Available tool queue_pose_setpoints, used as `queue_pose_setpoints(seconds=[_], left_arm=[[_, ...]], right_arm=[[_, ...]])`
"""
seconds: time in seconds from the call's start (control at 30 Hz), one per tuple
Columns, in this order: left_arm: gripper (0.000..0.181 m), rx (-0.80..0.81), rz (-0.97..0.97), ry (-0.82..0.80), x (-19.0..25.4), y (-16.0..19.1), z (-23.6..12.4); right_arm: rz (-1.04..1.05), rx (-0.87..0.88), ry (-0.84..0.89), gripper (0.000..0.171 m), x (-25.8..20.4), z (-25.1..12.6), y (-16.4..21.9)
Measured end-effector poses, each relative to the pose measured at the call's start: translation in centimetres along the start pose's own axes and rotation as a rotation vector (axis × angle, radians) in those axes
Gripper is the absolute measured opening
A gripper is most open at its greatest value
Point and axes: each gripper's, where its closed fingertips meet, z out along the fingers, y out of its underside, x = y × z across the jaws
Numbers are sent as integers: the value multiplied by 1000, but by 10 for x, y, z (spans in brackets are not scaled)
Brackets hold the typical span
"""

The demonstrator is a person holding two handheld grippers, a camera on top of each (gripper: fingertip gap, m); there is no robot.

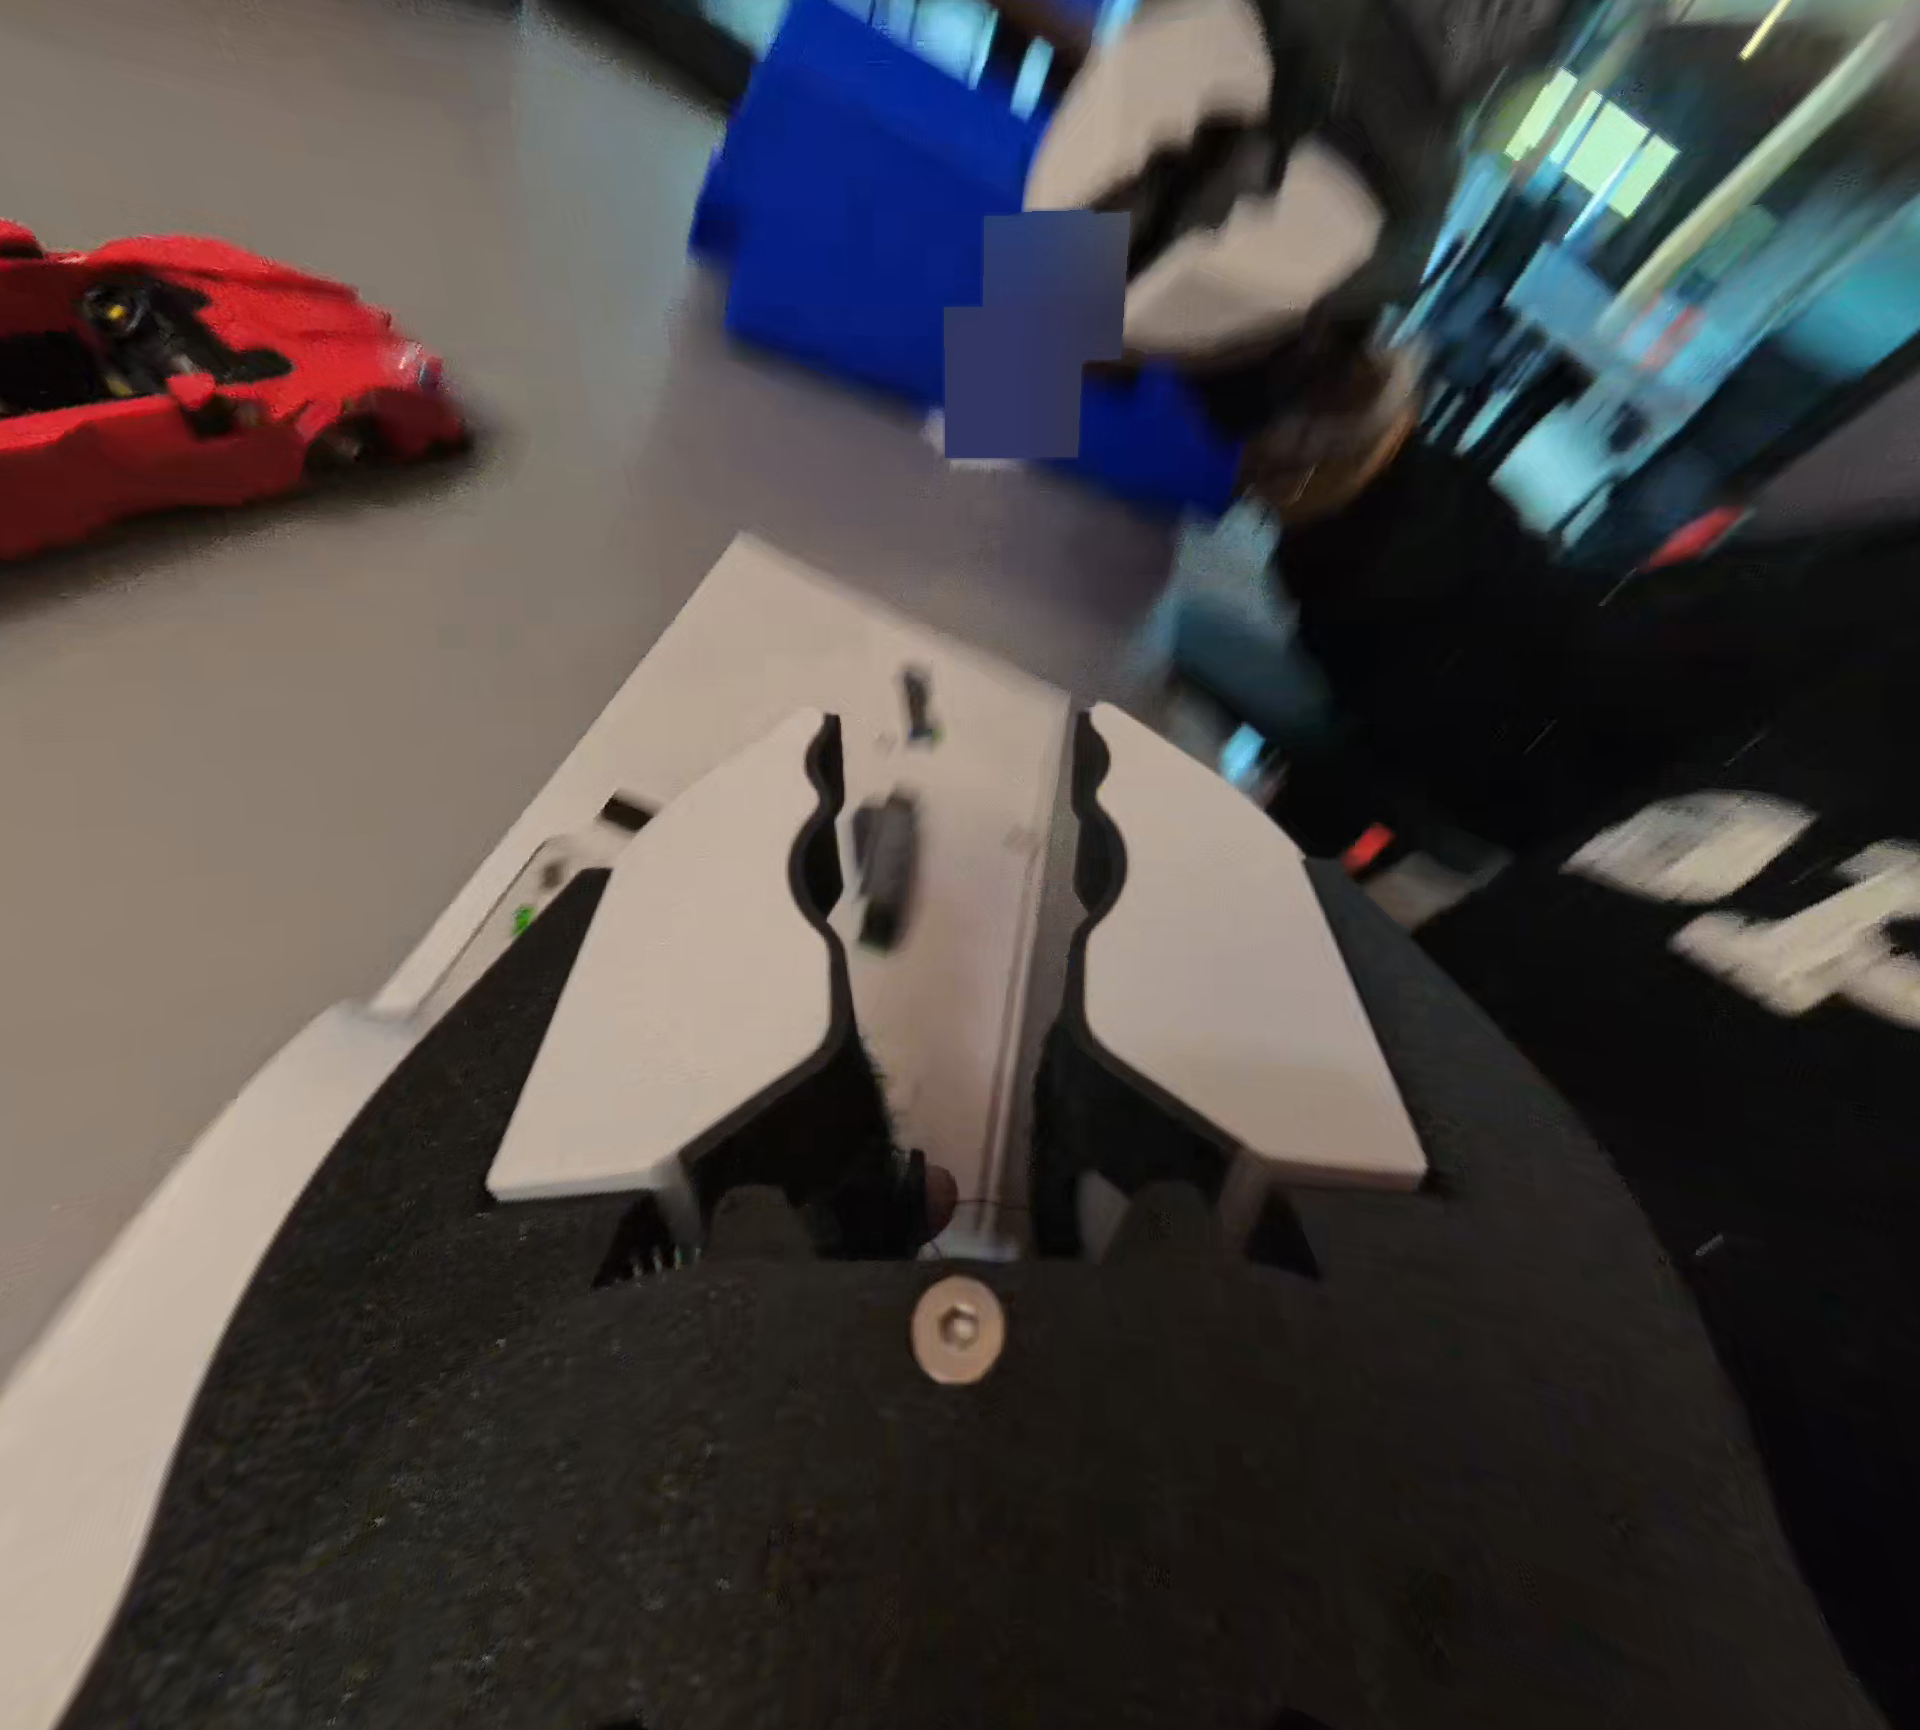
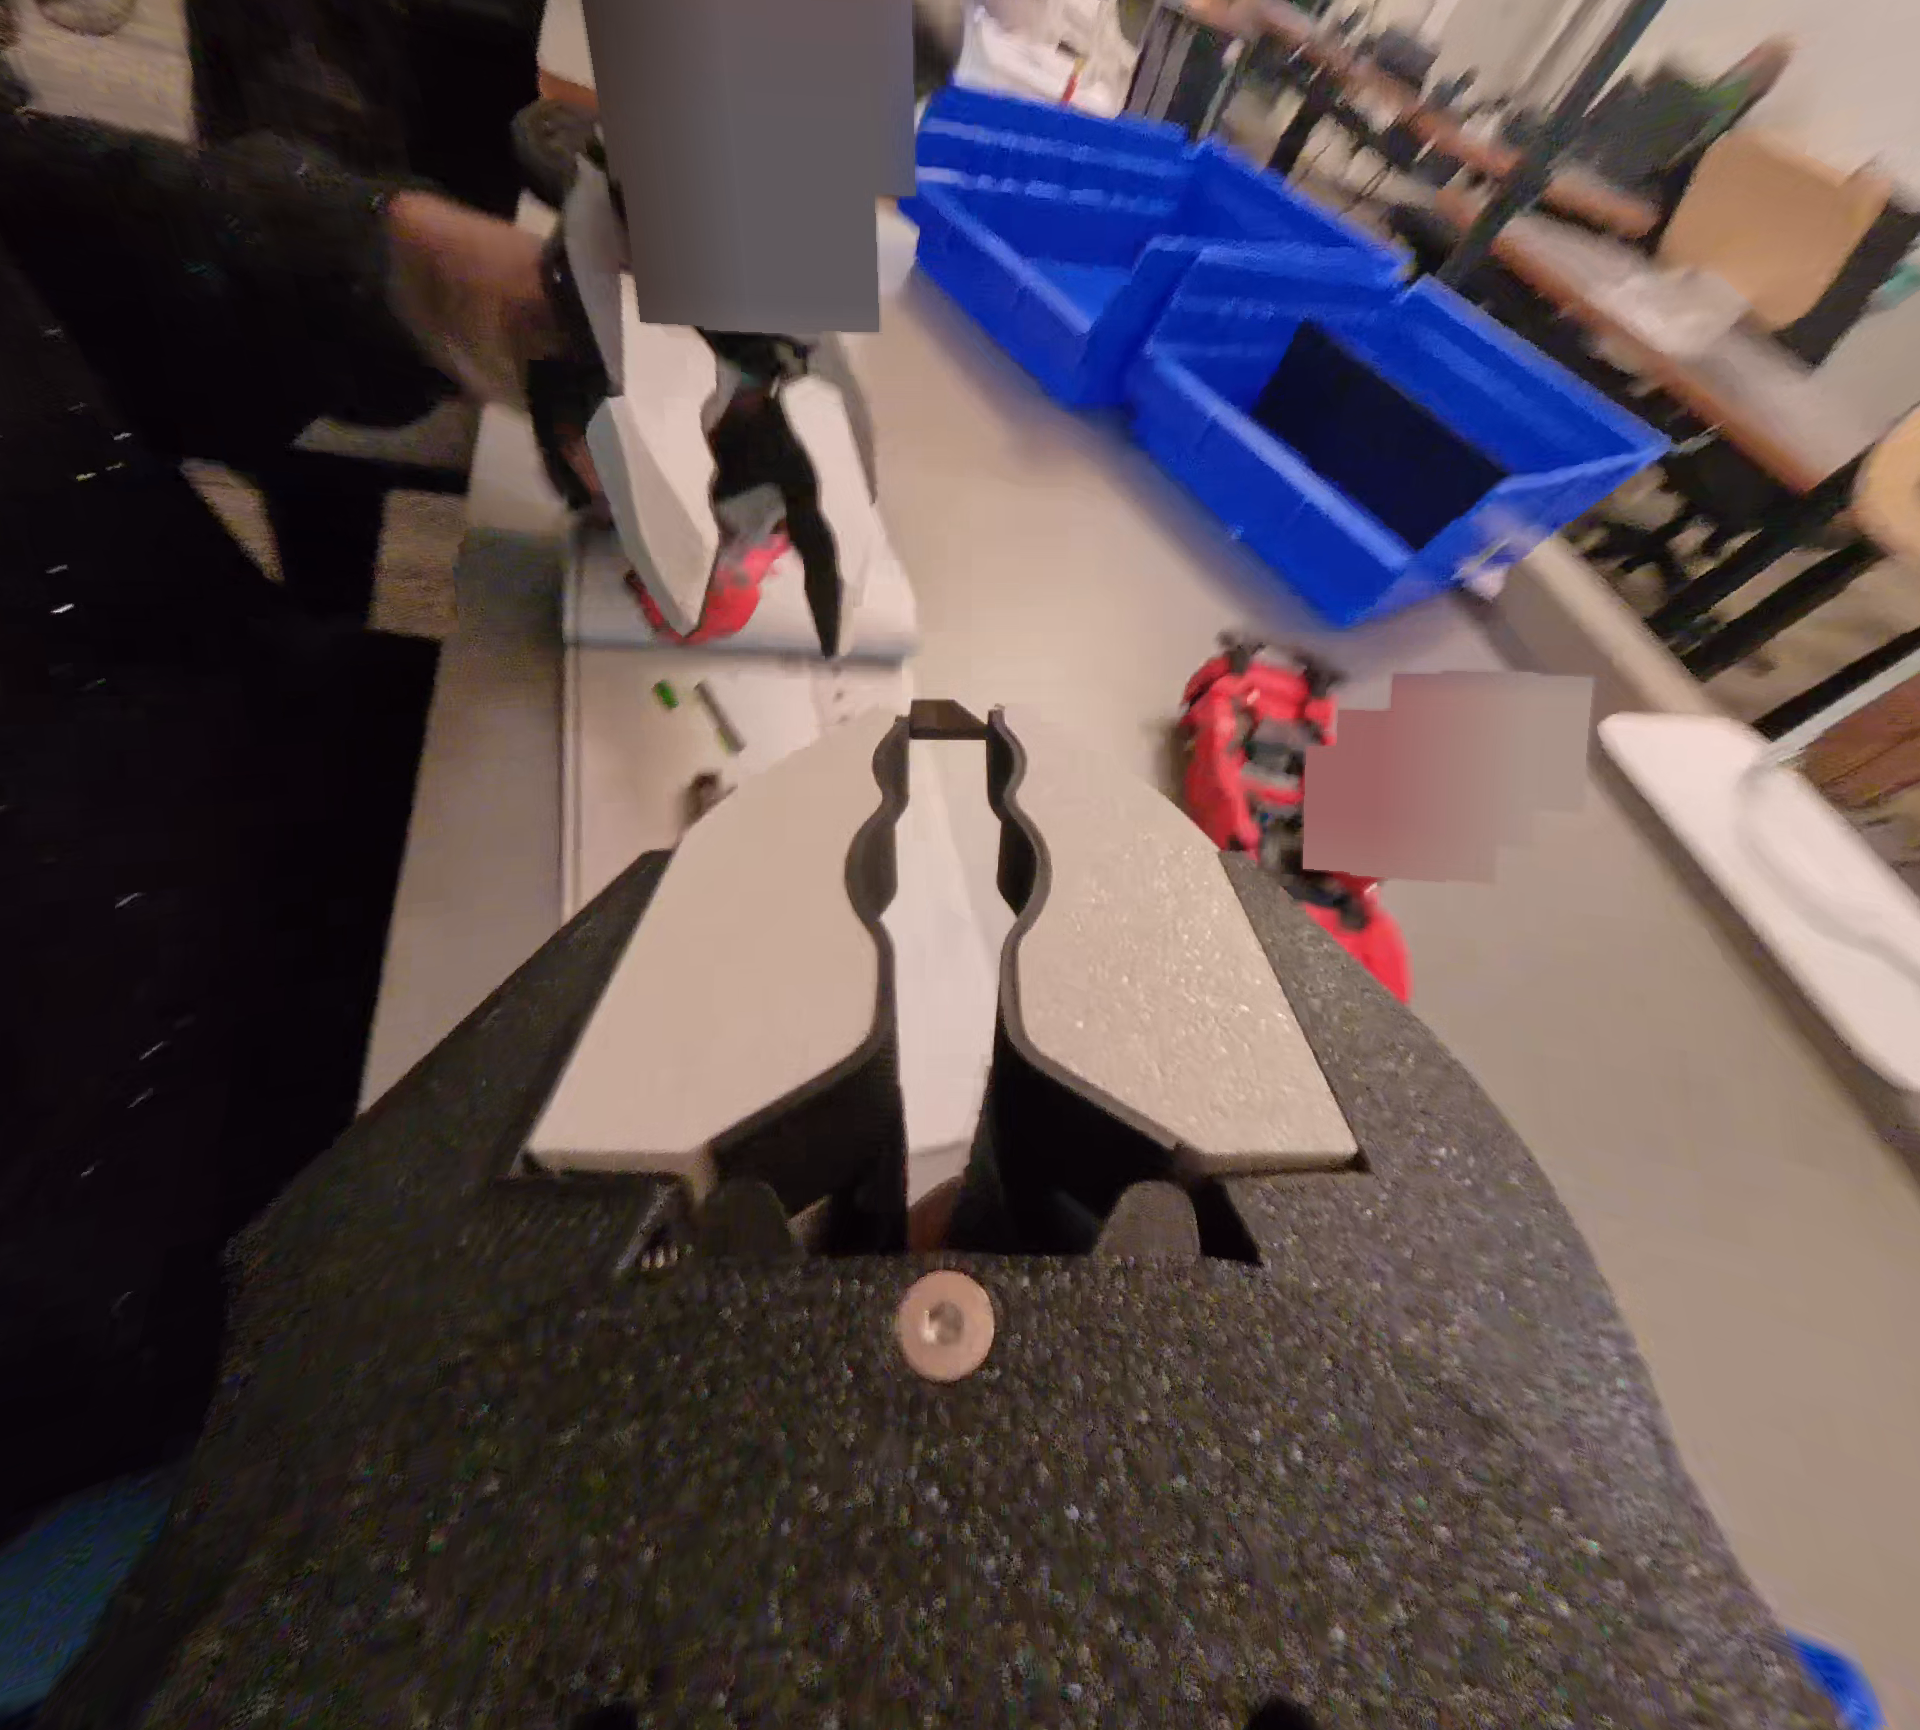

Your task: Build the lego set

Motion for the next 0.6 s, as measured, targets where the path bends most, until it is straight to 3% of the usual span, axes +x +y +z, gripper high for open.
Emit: queue_pose_setpoints(seconds=[0.07, 0.23, 0.6], left_arm=[[39, -179, 157, -63, -2, 19, 1], [32, -415, 366, -97, -4, 46, 16], [17, -579, 464, -110, -21, 68, 28]], right_arm=[[57, -59, -66, 15, -7, -3, 19], [163, -166, -204, 14, -30, 9, 56], [288, -268, -412, 14, -57, 44, 85]])
